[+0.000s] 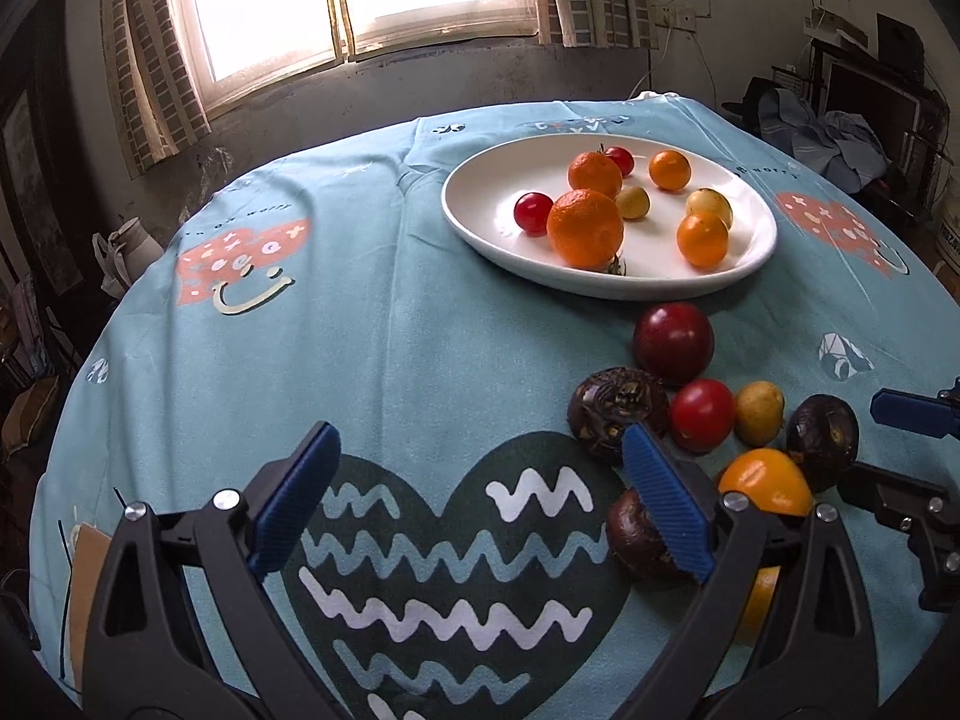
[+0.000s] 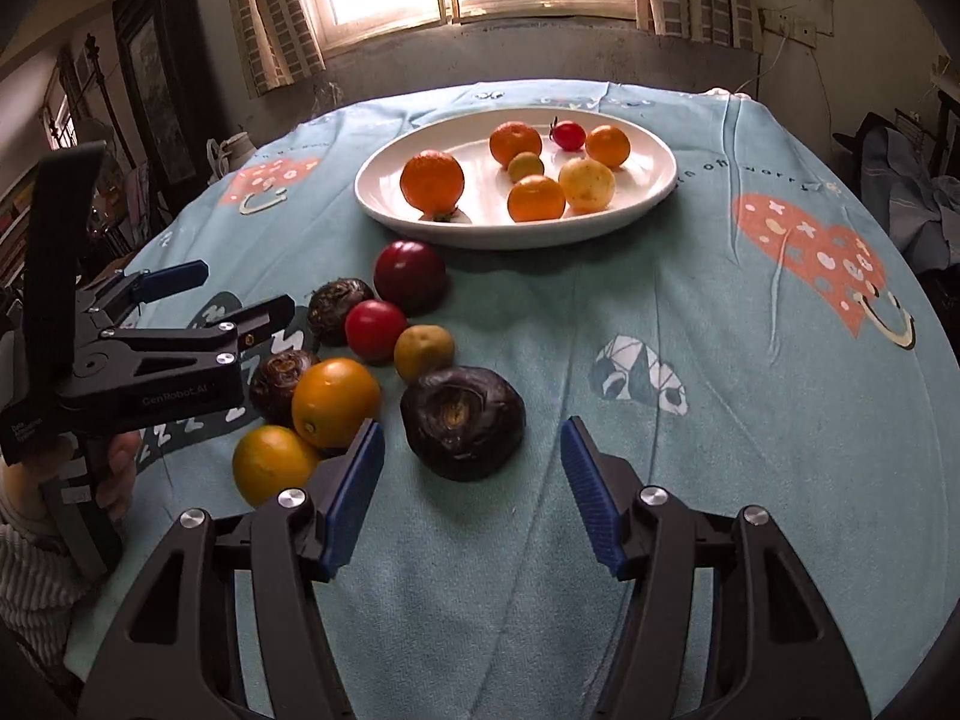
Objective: Organize fruits
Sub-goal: 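Move the left gripper to a dark brown fruit while the right approaches a dark purple fruit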
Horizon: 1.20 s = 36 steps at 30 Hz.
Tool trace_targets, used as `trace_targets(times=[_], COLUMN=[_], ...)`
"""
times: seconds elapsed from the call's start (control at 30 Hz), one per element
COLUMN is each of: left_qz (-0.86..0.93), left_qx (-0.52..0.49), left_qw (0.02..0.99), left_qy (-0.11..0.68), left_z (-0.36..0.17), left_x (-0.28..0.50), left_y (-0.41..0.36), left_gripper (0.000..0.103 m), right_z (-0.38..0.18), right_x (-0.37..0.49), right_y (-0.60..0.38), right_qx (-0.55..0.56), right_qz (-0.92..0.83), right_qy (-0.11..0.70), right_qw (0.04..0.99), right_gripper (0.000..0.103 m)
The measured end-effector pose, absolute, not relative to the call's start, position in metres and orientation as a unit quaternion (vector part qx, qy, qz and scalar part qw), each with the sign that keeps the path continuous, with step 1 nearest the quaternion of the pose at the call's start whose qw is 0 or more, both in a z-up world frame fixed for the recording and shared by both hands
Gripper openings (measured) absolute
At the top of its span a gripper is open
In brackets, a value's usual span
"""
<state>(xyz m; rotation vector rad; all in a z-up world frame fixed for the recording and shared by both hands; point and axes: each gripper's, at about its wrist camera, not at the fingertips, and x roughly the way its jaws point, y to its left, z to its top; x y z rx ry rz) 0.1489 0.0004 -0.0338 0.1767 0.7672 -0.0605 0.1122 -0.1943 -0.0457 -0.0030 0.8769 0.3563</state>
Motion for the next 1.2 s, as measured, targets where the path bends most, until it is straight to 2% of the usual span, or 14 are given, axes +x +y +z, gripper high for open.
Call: trace_targets(times=[0.23,0.3,0.4,0.6,0.63,0.83,1.0,1.2], left_qz=[-0.032,-0.032,-0.042,-0.084,-0.09,-0.127,-0.051,-0.071], left_qx=[0.135,0.137,0.131,0.132,0.131,0.039,0.053,0.091], left_qw=[0.916,0.916,0.915,0.909,0.905,0.884,0.894,0.897], left_qy=[0.376,0.375,0.379,0.385,0.394,0.448,0.442,0.428], left_z=[-0.043,-0.043,-0.044,-0.047,-0.05,-0.063,-0.063,-0.059], left_x=[0.157,0.156,0.157,0.161,0.165,0.197,0.201,0.195], left_y=[-0.016,-0.015,-0.015,-0.027,-0.029,-0.012,0.014,-0.001], left_gripper=[0.097,0.097,0.097,0.097,0.097,0.097,0.096,0.08], right_z=[-0.056,-0.051,-0.047,-0.056,-0.056,-0.056,-0.056,-0.055], right_x=[0.118,0.124,0.128,0.131,0.131,0.131,0.131,0.131], right_y=[-0.187,-0.198,-0.216,-0.202,-0.203,-0.205,-0.205,-0.205], right_qx=[-0.033,-0.013,0.022,0.006,0.011,0.022,0.023,0.02], right_qz=[0.157,0.15,0.137,0.157,0.159,0.162,0.161,0.162], right_qy=[0.425,0.415,0.411,0.432,0.43,0.432,0.431,0.43], right_qw=[0.891,0.897,0.901,0.888,0.888,0.887,0.887,0.888], right_gripper=[0.061,0.056,0.054,0.054,0.05,0.049,0.049,0.047])
